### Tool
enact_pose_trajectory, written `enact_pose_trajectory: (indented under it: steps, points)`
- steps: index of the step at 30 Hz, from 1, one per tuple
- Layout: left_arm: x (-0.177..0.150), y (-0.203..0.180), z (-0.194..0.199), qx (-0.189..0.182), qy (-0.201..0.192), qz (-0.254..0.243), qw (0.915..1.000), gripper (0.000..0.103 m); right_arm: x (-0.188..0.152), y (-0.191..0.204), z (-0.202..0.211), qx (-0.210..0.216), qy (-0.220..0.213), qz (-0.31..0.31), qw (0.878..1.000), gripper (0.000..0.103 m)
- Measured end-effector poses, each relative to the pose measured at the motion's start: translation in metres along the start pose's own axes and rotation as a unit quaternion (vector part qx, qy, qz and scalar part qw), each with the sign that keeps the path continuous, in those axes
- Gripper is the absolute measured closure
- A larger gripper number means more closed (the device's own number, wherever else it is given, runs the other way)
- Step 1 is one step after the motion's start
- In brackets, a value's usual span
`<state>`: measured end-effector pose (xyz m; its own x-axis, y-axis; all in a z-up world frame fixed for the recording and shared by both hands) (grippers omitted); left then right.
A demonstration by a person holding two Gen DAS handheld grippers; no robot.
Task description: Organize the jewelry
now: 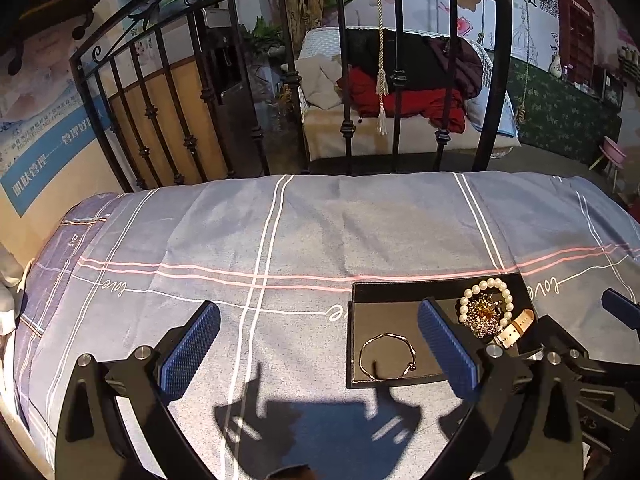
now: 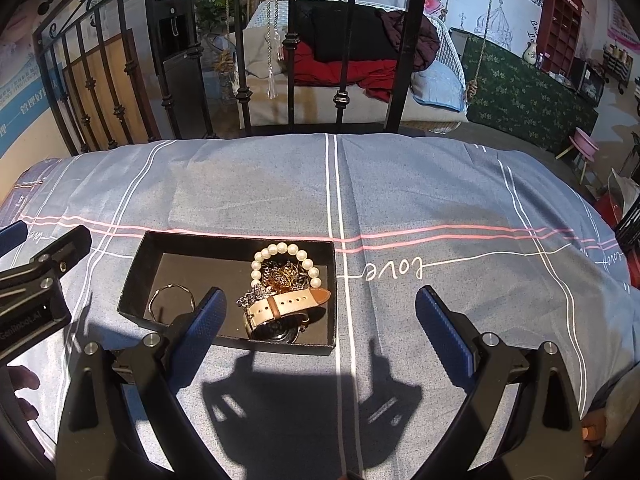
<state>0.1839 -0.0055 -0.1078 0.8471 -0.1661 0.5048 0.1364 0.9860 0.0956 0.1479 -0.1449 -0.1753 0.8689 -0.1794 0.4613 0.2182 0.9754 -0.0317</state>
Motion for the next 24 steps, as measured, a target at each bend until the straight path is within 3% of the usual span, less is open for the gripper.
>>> enact_pose_trajectory:
  steps: [24]
  points:
    - [-0.0030, -0.0048, -0.0056, 0.007, 0.014, -0.028, 0.9995, 0.006, -0.0010, -0.0003, 0.0019, 0.001, 0.002, -0.002, 1.000, 0.009]
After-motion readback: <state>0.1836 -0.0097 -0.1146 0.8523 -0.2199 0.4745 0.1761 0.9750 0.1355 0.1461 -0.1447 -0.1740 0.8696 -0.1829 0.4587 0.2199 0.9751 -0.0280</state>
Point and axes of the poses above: each gripper's, at about its wrist camera, not at the fingertips, and z roughly against the way its jaws point, y to its left, x to its top, the point moved 4 cm from there along -z, roughly the way its jaws point, and after that the axes turned 14 degrees about y, right-handed, at the moved point
